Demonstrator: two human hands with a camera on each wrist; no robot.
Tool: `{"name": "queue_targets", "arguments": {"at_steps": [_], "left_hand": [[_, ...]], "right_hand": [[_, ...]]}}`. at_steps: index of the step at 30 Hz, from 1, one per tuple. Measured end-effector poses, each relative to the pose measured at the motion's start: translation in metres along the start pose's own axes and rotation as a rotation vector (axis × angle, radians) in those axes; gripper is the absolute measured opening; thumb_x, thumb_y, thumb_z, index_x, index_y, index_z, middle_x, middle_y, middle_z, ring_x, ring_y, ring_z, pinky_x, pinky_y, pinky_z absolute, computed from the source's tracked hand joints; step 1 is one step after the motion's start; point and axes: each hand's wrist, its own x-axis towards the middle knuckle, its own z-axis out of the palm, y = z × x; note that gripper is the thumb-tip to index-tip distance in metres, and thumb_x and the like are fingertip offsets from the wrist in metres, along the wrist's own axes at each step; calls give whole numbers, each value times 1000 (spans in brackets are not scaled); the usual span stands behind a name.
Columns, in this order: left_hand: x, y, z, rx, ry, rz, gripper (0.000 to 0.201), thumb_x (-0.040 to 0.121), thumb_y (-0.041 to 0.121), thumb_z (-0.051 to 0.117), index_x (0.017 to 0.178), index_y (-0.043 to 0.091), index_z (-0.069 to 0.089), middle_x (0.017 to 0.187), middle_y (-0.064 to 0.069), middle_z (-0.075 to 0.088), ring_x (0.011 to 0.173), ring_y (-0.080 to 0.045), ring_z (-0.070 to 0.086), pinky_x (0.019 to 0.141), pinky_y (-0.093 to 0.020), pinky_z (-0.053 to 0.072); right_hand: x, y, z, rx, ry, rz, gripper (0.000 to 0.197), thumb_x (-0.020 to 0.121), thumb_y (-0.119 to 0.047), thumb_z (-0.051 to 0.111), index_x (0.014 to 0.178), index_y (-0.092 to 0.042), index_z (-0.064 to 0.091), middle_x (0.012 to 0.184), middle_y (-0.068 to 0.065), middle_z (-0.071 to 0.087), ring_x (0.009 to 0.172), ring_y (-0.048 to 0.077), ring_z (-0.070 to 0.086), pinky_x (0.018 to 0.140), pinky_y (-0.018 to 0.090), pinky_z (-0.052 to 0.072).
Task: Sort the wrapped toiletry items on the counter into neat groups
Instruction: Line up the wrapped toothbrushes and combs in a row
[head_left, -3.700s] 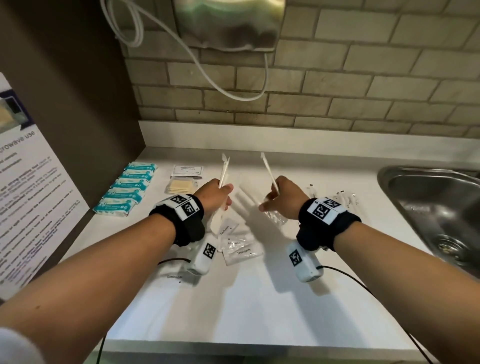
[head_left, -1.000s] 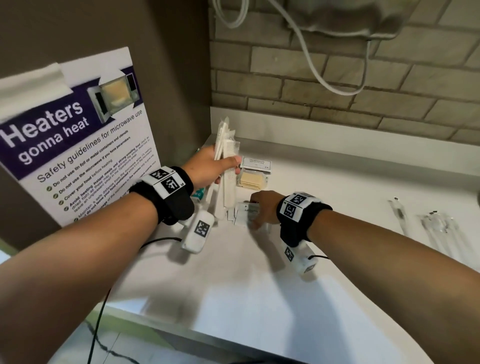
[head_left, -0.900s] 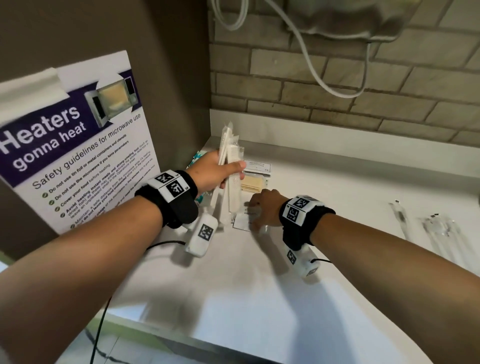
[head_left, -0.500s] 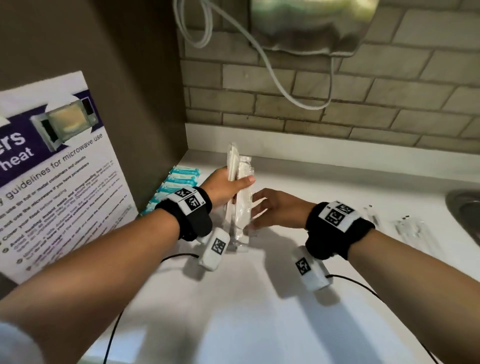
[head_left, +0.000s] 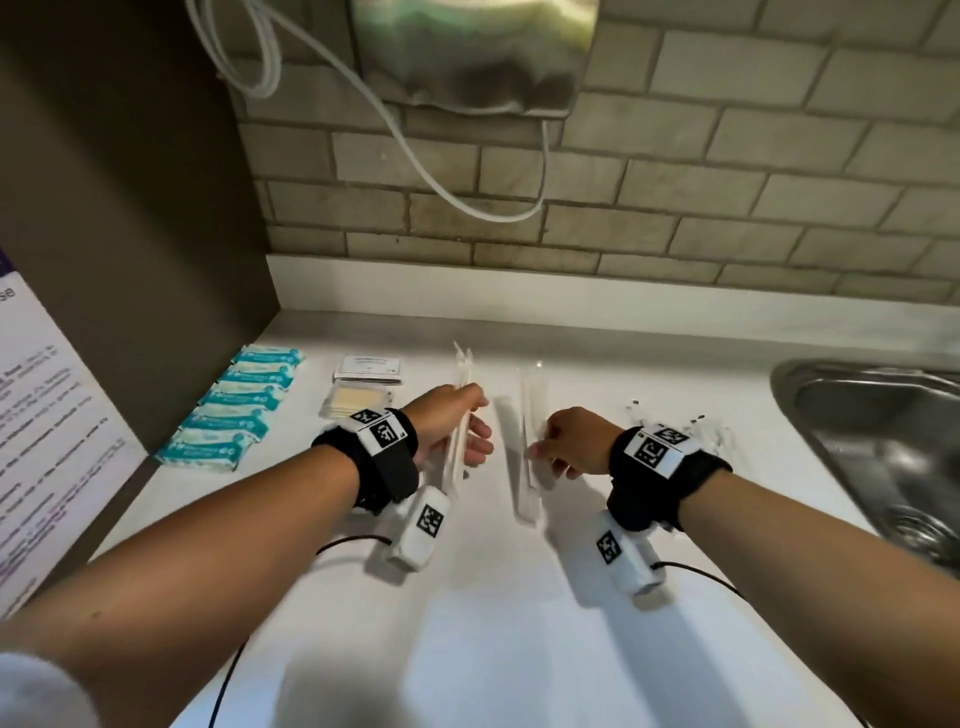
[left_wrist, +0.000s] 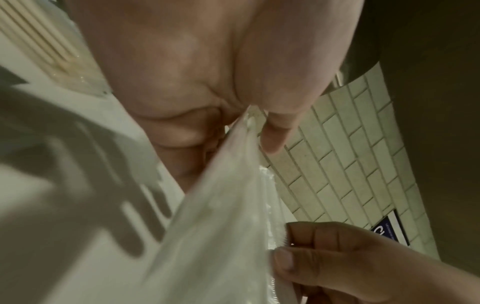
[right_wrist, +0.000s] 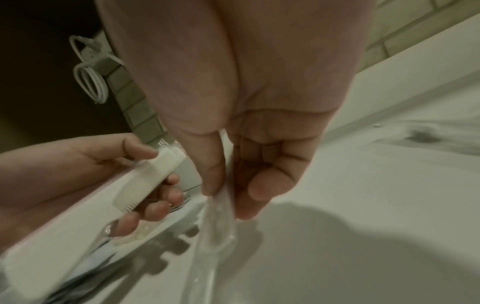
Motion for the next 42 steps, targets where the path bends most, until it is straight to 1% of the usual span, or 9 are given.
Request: {"name": "queue_targets", "arguments": {"at_steps": [7, 10, 14, 19, 23, 28, 31, 37, 42], "left_hand": [[15, -13, 20, -39, 96, 64, 6, 91, 1, 43, 89, 4, 47, 74, -17, 49, 62, -30, 55, 68, -45, 49], [21, -12, 22, 9, 120, 103, 5, 86, 2, 50, 88, 4, 54, 76, -20, 59, 69, -35, 59, 81, -50, 51], [44, -22, 21, 172, 183, 103, 42, 66, 28, 65, 99, 1, 65, 105, -24, 69, 100, -41, 66, 98, -54, 48], [35, -18, 29, 163, 297, 158, 22, 82, 15, 71, 95, -1, 64, 81, -14, 63, 71, -28, 59, 69, -35, 47], [35, -18, 33, 126, 300, 173, 30, 80, 12, 74, 102, -5, 64, 88, -19, 66, 76, -29, 61, 70, -36, 49], [37, -17, 33, 102, 286, 192, 41, 70, 16, 80, 103, -4, 65, 92, -21, 68, 81, -32, 66, 78, -41, 54], [36, -16, 33, 100, 286, 193, 48, 63, 21, 80, 101, -4, 64, 88, -18, 66, 74, -27, 62, 69, -37, 49], [29, -13, 36, 258, 292, 164, 11, 86, 10, 67, 78, 7, 61, 59, -6, 58, 50, -15, 52, 43, -13, 44], [30, -14, 34, 370, 287, 105, 6, 84, 5, 59, 77, 4, 60, 57, -10, 59, 54, -25, 57, 63, -30, 55]], "right_hand": [[7, 9, 3, -62, -67, 99, 34, 87, -28, 68, 59, -12, 58, 43, -7, 57, 47, 10, 54, 54, 18, 49], [9, 9, 0, -52, -61, 90, 25, 84, -26, 73, 96, -5, 66, 59, 2, 63, 55, 16, 57, 78, 31, 56], [7, 16, -8, -17, 19, 77, 58, 81, -21, 76, 128, -9, 43, 70, 4, 64, 55, 19, 60, 62, 29, 54], [-1, 30, -27, 2, 134, 72, 48, 83, -17, 74, 117, -12, 40, 69, 3, 63, 51, 16, 57, 49, 23, 46], [-6, 42, -27, -153, 112, 145, 55, 78, -19, 78, 117, -7, 42, 91, 12, 71, 70, 25, 64, 75, 37, 58], [-6, 47, -23, -353, 145, 181, 47, 82, -14, 70, 121, -4, 46, 110, 13, 66, 96, 29, 68, 73, 32, 55], [-8, 39, -27, -371, 179, 103, 45, 87, -21, 66, 124, -5, 47, 117, 11, 61, 98, 26, 61, 71, 29, 47], [-19, 13, -4, -432, 28, -169, 61, 76, -51, 71, 128, -25, 51, 123, 2, 58, 110, 22, 56, 92, 38, 50], [-27, 10, 6, -716, -48, -180, 68, 78, -54, 67, 137, -27, 47, 133, 2, 50, 125, 26, 43, 102, 42, 43]]}}
